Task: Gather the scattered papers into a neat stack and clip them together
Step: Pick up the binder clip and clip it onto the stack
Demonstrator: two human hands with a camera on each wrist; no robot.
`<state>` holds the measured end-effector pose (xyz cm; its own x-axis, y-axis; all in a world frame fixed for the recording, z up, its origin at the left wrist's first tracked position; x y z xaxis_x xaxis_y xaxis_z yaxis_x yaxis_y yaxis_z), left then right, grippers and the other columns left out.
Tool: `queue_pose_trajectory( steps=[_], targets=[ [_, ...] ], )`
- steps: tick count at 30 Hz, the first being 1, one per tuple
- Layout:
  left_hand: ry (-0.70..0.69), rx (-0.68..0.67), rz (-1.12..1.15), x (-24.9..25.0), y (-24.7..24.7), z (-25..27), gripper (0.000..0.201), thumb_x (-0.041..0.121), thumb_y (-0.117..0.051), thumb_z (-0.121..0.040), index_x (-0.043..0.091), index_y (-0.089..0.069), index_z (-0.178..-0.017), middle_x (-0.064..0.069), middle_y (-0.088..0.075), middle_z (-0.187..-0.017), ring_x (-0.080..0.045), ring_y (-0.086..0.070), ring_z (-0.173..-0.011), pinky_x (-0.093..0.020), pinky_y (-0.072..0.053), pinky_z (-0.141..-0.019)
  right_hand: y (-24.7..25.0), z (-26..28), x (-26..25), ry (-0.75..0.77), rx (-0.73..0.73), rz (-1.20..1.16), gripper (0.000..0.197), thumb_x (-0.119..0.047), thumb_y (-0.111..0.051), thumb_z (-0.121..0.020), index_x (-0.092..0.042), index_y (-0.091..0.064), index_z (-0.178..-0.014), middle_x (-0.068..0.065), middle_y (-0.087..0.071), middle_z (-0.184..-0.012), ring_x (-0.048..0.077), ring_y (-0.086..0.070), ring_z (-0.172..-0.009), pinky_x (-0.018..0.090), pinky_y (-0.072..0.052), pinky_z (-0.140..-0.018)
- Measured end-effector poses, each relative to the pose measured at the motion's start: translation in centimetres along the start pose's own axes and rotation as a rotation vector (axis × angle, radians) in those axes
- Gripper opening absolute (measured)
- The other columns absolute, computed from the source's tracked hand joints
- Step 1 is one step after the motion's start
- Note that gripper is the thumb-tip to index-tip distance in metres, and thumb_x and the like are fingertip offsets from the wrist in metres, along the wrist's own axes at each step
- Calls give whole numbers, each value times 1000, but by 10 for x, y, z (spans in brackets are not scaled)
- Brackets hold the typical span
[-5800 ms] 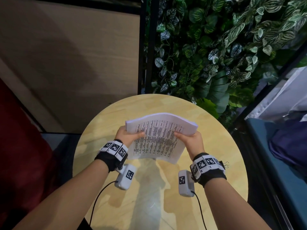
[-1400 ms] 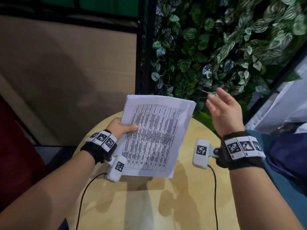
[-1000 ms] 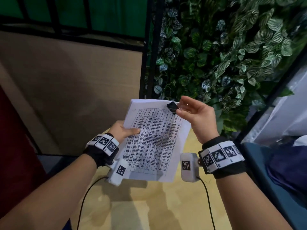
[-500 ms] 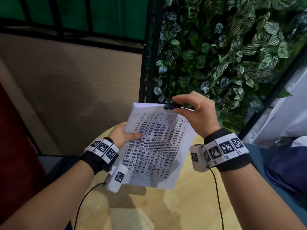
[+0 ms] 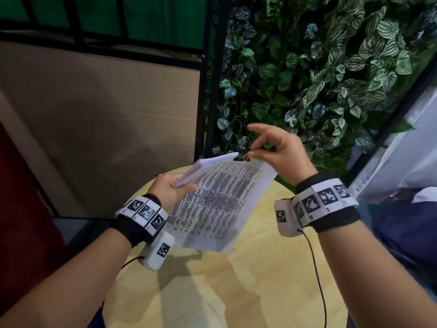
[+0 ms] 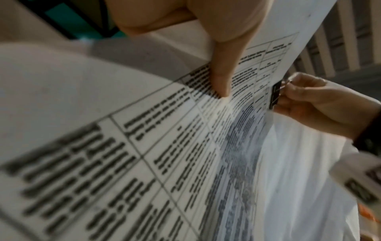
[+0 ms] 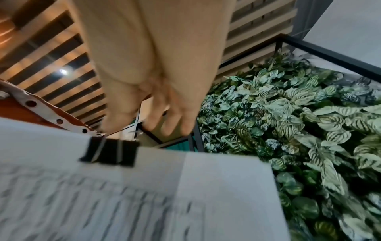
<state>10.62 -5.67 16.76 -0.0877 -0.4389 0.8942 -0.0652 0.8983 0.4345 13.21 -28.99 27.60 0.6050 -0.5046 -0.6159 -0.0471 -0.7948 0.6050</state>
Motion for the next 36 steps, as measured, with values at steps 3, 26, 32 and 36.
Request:
queue_pose_trajectory(
  steps=[3, 26, 32, 36],
  targets=[
    [65, 1, 156, 1, -5, -2, 22, 10, -67, -82, 20, -59, -64, 6, -59, -66, -14, -51, -68, -24, -42, -67, -19, 16, 1, 86, 244, 197, 9, -11, -76, -74, -8, -67, -74, 9, -57, -123, 25, -52, -117, 38, -44, -99],
    [386, -67, 248, -30, -28, -16, 28, 20, -70, -79, 4, -66, -103, 1, -64, -80, -17, -62, -79, -33, -51, -82, -70, 91, 123, -730, 142, -463, 57, -47, -57, -85, -17, -44, -132, 7, -57, -130, 27, -53, -122, 48, -42, -103],
    [568, -253, 175, -73, -76, -23, 48, 17, -67, -82, 3, -55, -127, -17, -57, -131, -30, -56, -119, -36, -41, -103, -124, 163, 187, -1071, 105, -325, 65, -51, -38, -94, -6, -38, -140, 9, -40, -146, 27, -39, -133, 38, -30, -108],
    [711, -290, 5, -123, -103, -20, 45, 0, -57, -86, -5, -48, -130, -24, -49, -137, -37, -50, -124, -43, -39, -107, -144, 180, 213, -1157, 26, -148, 53, -38, -34, -98, 2, -48, -129, 18, -52, -134, 32, -50, -121, 35, -40, -99]
  ],
)
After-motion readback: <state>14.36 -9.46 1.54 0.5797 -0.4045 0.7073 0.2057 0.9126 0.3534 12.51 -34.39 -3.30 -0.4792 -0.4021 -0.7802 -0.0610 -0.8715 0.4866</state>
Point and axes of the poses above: each hand's wrist, its own z-axis away from the middle knuckle, its own y-axis out of the back of the hand, x = y × z, the point moved 4 cm from there along -z, towards the middle knuckle
